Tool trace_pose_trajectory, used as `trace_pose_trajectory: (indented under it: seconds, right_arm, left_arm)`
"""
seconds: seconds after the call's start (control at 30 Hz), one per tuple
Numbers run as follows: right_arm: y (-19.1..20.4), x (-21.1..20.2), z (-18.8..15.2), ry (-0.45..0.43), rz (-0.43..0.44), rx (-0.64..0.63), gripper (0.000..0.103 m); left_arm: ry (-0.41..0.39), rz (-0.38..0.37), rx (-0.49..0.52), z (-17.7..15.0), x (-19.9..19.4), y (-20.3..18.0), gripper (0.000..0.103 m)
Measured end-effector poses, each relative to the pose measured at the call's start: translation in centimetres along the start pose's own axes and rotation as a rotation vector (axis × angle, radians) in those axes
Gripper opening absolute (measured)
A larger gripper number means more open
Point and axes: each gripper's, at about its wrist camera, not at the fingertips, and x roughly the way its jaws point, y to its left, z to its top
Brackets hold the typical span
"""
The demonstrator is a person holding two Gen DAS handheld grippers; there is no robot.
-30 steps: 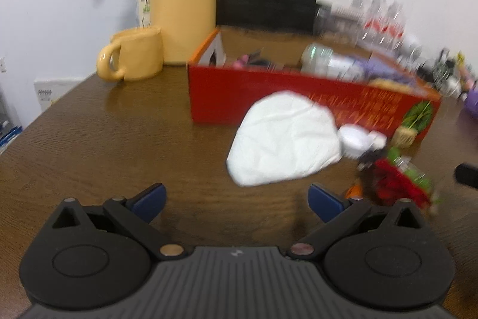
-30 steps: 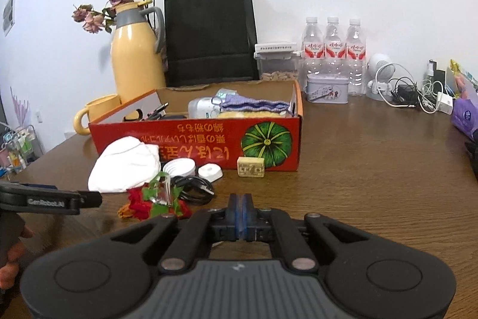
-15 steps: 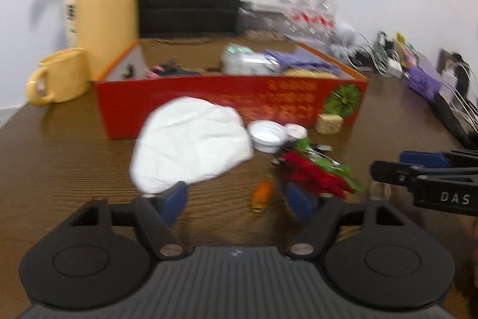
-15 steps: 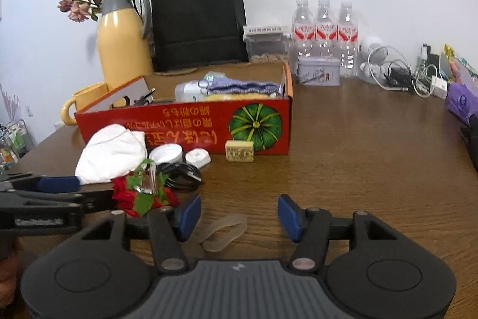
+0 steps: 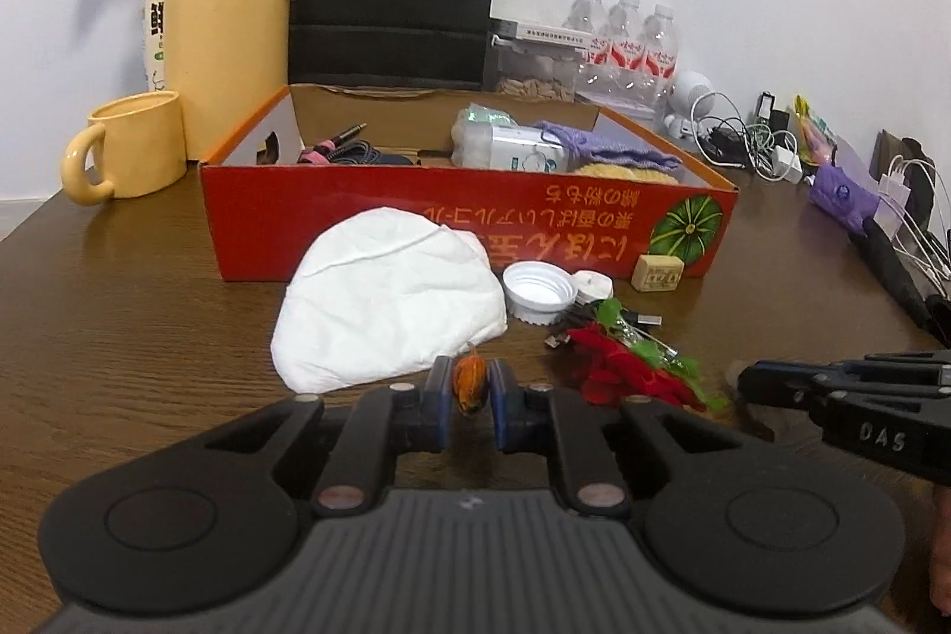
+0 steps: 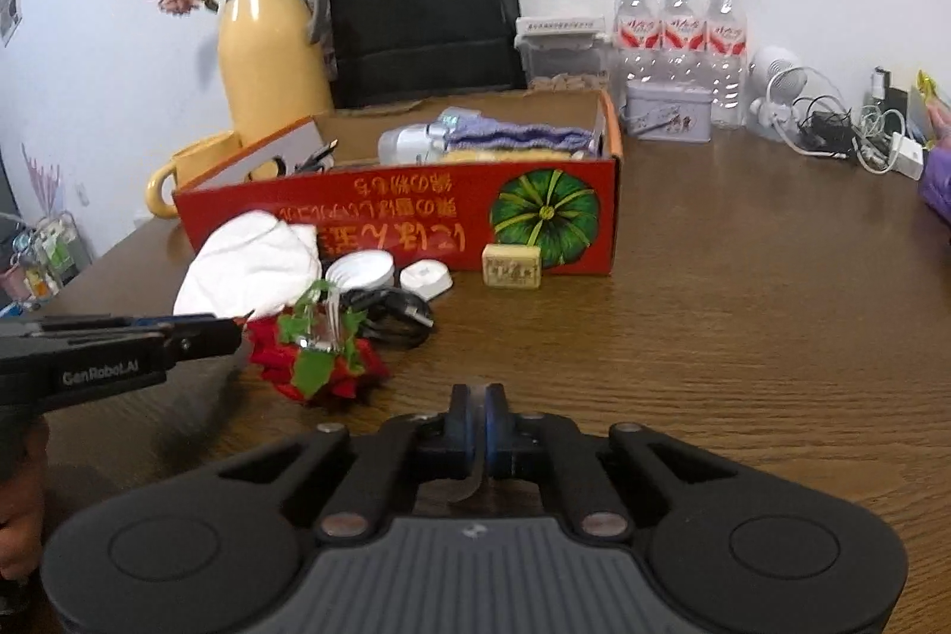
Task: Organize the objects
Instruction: 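Carry both small items into the box and open both grippers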
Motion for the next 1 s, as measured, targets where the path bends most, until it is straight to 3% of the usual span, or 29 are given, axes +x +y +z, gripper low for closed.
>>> trace_pose_trajectory:
  seconds: [0.47,0.77,1.0]
  right_arm:
    - [0.4,-3.3,1.1,-0.208,-0.024,-0.029,0.003]
    - [2.8,-3.1,6.7,-0.309,0.007,-0.106,0.003]
    - [4.2,0.0,11.4,-0.357,0.006,-0.116,0.003]
  left_arm:
    - [-0.089,0.028,-0.042,1.1,-1.9,0.6,0.014]
    - [-0.177,0.042,-0.061,6.8,-2.1,1.0,0.014]
    - [-0.214,0.074,-0.087,11.2,0.7,1.7,0.014]
